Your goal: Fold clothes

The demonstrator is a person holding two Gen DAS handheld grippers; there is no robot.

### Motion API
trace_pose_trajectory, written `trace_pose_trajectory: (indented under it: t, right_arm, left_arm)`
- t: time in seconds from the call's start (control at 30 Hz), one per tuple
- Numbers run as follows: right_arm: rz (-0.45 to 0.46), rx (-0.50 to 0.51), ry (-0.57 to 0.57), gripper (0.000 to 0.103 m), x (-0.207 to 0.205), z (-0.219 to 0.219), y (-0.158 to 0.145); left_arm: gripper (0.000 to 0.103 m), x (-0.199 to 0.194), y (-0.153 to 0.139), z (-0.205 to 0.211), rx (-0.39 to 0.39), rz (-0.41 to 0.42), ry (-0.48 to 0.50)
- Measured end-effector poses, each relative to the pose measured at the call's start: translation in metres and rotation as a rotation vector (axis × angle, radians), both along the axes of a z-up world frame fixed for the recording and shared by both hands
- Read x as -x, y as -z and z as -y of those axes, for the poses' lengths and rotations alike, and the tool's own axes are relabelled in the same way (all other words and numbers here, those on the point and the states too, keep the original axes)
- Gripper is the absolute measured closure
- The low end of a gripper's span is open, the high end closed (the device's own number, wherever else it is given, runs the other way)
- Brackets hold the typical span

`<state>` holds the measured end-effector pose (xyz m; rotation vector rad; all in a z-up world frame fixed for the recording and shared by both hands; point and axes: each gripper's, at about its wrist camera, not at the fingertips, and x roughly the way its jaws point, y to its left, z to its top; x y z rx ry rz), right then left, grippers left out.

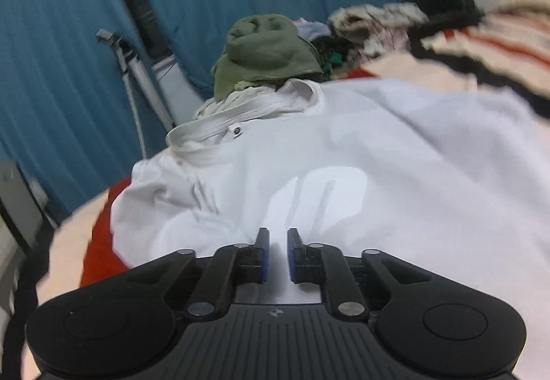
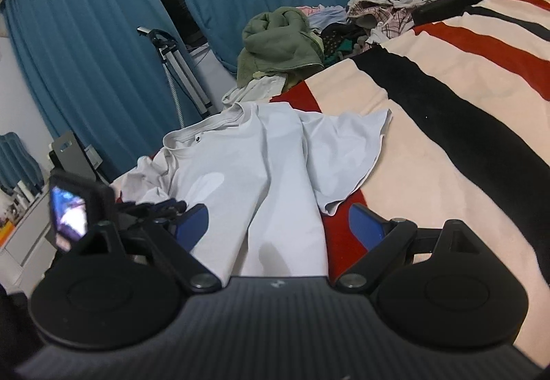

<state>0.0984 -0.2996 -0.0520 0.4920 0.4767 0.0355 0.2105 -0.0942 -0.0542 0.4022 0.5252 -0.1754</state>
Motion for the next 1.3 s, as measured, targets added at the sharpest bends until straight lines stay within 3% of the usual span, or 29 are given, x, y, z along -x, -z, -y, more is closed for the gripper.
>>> trace_pose_trajectory:
  t: [0.03, 0.1, 0.23, 0.33, 0.4, 0.6, 0.67, 0.7, 0.73, 0.77, 0.9, 1.0, 1.1, 1.2, 1.23, 1.3]
  right_arm:
    - [0.0, -0.003, -0.002, 0.013, 0.0, 0.0, 0.0]
    - [-0.004, -0.006, -0.008, 0.013, -0.001, -0.001, 0.001]
    - [-0.016, -0.006, -0.016, 0.013, -0.004, -0.003, 0.004]
    - [-0.031, 0.01, -0.01, 0.013, -0.007, -0.004, 0.009]
    - [-0.044, 0.022, -0.003, 0.013, -0.009, -0.004, 0.013]
    - [-0.079, 0.09, -0.013, 0.013, -0.02, -0.012, 0.025]
    - [-0.085, 0.127, -0.019, 0.013, -0.025, -0.016, 0.028]
    - [-0.085, 0.146, -0.013, 0.013, -0.027, -0.017, 0.028]
    - [-0.085, 0.164, -0.008, 0.013, -0.029, -0.018, 0.029]
    - [-0.085, 0.183, -0.003, 0.013, -0.031, -0.02, 0.03]
    - [-0.085, 0.257, 0.019, 0.013, -0.039, -0.024, 0.032]
    - [-0.085, 0.313, 0.036, 0.013, -0.045, -0.028, 0.034]
    - [-0.071, 0.37, 0.048, 0.013, -0.048, -0.033, 0.033]
    - [-0.041, 0.427, 0.056, 0.013, -0.048, -0.039, 0.03]
    - [-0.031, 0.446, 0.059, 0.013, -0.049, -0.041, 0.029]
    - [-0.017, 0.478, 0.062, 0.013, -0.049, -0.045, 0.027]
  left_arm:
    - [0.07, 0.0, -0.004, -0.009, 0.065, 0.001, -0.003]
    - [0.061, 0.012, -0.017, -0.03, 0.185, 0.01, -0.027]
    - [0.059, 0.018, -0.04, -0.082, 0.404, 0.047, -0.126]
    - [0.061, 0.002, -0.045, -0.129, 0.556, 0.088, -0.312]
    - [0.06, -0.017, -0.039, -0.159, 0.66, 0.07, -0.39]
    - [0.06, -0.072, -0.004, -0.191, 0.807, -0.092, -0.393]
    - [0.062, -0.086, 0.004, -0.193, 0.844, -0.144, -0.385]
    - [0.07, -0.089, 0.007, -0.194, 0.868, -0.146, -0.386]
    - [0.086, -0.093, 0.006, -0.197, 0.892, -0.144, -0.379]
    - [0.096, -0.096, 0.004, -0.2, 0.913, -0.143, -0.37]
    - [0.1, -0.112, -0.015, -0.216, 0.86, -0.132, -0.302]
    - [0.101, -0.126, -0.039, -0.255, 0.849, -0.119, -0.304]
    - [0.101, -0.143, -0.068, -0.297, 0.771, -0.044, -0.371]
    - [0.101, -0.164, -0.094, -0.338, 0.656, 0.008, -0.508]
    - [0.1, -0.17, -0.095, -0.347, 0.624, 0.008, -0.548]
    - [0.099, -0.174, -0.09, -0.362, 0.634, -0.032, -0.588]
